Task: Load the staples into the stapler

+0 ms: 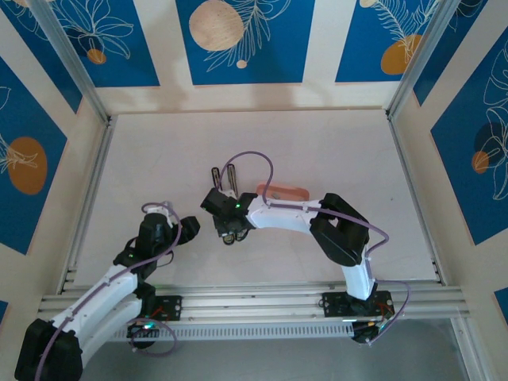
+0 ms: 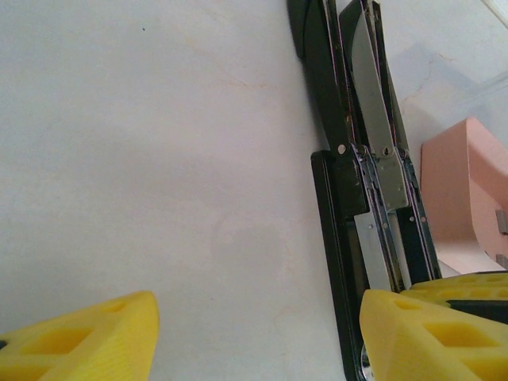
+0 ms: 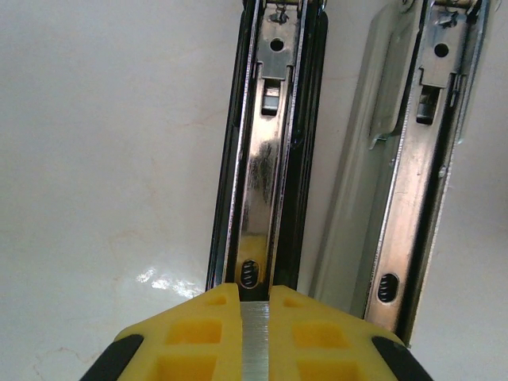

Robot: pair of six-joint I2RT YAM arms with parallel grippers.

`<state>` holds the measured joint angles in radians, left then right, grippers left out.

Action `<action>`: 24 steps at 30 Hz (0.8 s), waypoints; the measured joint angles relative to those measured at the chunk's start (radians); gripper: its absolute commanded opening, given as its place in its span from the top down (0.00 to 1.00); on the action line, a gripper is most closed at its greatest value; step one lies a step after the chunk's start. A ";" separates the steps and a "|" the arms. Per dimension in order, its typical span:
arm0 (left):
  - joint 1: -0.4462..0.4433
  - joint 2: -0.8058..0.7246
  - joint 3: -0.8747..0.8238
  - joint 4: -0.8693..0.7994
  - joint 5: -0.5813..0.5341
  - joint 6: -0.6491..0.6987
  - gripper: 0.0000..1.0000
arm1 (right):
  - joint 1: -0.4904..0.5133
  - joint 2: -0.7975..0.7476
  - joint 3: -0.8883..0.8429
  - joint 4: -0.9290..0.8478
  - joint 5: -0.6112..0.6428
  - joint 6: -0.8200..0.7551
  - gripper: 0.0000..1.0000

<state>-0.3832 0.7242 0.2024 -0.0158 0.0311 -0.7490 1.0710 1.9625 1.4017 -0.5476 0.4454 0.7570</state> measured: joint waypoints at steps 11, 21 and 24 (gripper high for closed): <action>0.002 0.006 0.000 0.008 0.000 0.000 0.32 | 0.000 -0.011 0.000 0.001 0.003 -0.013 0.89; 0.002 0.008 0.000 0.008 0.000 0.000 0.32 | 0.003 -0.012 0.000 0.002 0.003 -0.015 0.89; 0.002 0.008 0.000 0.008 0.000 0.000 0.32 | 0.005 -0.012 0.000 0.003 0.003 -0.019 0.89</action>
<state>-0.3813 0.7326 0.2024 -0.0078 0.0311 -0.7490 1.0756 1.9507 1.4017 -0.5449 0.4488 0.7383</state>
